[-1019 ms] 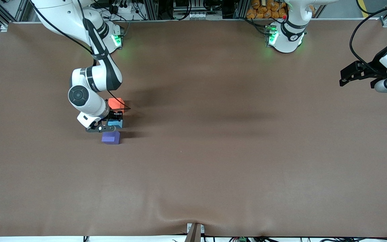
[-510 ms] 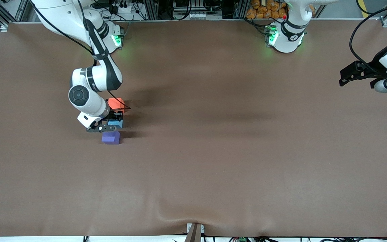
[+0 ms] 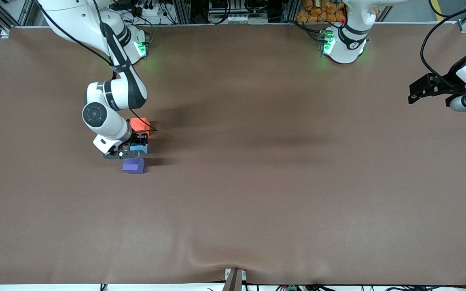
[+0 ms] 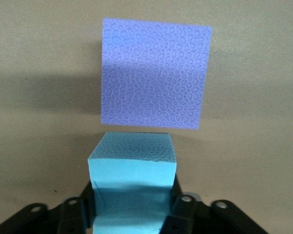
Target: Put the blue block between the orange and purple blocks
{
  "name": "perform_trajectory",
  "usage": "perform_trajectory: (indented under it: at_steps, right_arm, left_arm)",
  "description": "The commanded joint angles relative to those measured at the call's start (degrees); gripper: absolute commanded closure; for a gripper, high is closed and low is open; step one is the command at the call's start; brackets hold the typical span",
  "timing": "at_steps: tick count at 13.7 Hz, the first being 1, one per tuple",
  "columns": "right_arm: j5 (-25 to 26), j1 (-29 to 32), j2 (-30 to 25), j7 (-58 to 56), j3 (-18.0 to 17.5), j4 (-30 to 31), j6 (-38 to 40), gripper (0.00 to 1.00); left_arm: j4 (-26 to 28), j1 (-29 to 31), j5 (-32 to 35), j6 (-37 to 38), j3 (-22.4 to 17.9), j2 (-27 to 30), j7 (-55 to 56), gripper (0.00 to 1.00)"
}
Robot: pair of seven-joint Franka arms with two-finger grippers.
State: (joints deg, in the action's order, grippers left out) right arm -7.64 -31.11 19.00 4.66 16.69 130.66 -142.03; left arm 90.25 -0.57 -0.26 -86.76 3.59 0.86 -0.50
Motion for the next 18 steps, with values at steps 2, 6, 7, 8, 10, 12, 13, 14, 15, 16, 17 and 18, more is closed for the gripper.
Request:
perform_trajectory:
  at_steps: [2, 6, 7, 8, 10, 12, 13, 14, 15, 16, 17, 18]
  right_arm:
    - [-0.53, 0.7, 0.43, -2.2, -0.34, 1.09, -2.38, 0.0]
    - [-0.62, 0.87, 0.08, -1.67, -0.34, 0.74, -1.59, 0.0]
    - [-0.62, 0.96, -0.27, -1.67, -0.34, 0.65, -1.41, 0.0]
    - [-1.41, 0.87, -0.63, -1.67, -0.34, 0.31, 0.07, 0.0]
    - [-5.09, 0.96, -1.94, -1.76, -0.17, -3.1, 6.2, 0.0]
    - [-5.81, 1.13, -2.21, -1.67, 0.09, -10.47, 16.55, 0.0]
    - [-5.81, 2.09, -2.21, -1.58, 0.1, -14.77, 21.91, 0.0]
    - [-5.81, 3.32, -2.21, -1.58, 0.1, -19.08, 27.27, 0.0]
    - [-5.81, 4.9, -2.21, -1.76, 0.1, -23.91, 33.16, 0.0]
    - [-5.81, 6.48, -2.04, -1.93, 0.1, -28.92, 38.18, 0.0]
    - [-5.72, 8.06, -1.86, -2.19, 0.18, -33.75, 42.23, 0.0]
    - [-5.63, 9.73, -1.86, -2.37, 0.18, -37.28, 44.71, 0.0]
  left_arm:
    - [-0.87, -0.13, -0.44, 0.97, -0.07, -0.6, -0.91, 0.0]
    - [-0.87, -0.22, -0.44, 0.97, -0.07, -0.69, -0.82, 0.0]
    - [-0.87, -0.22, -0.44, 0.97, -0.07, -0.6, -0.82, 0.0]
    - [-0.87, -0.22, -0.44, 0.97, -0.07, -0.69, -0.82, 0.0]
    - [-0.87, -0.22, -0.44, 0.97, -0.07, -0.69, -0.82, 0.0]
    - [-0.87, -0.22, -0.44, 0.97, -0.07, -0.69, -0.82, 0.0]
    - [-0.87, -0.22, -0.44, 0.97, -0.07, -0.69, -0.82, 0.0]
    - [-0.87, -0.22, -0.44, 0.97, -0.07, -0.69, -0.82, 0.0]
    - [-0.87, -0.22, -0.44, 0.97, -0.07, -0.69, -0.82, 0.0]
    - [-0.87, -0.22, -0.44, 0.97, -0.07, -0.69, -0.82, 0.0]
    - [-0.87, -0.22, -0.44, 0.97, -0.07, -0.69, -0.82, 0.0]
    - [-0.87, -0.22, -0.44, 0.97, -0.07, -0.69, -0.82, 0.0]
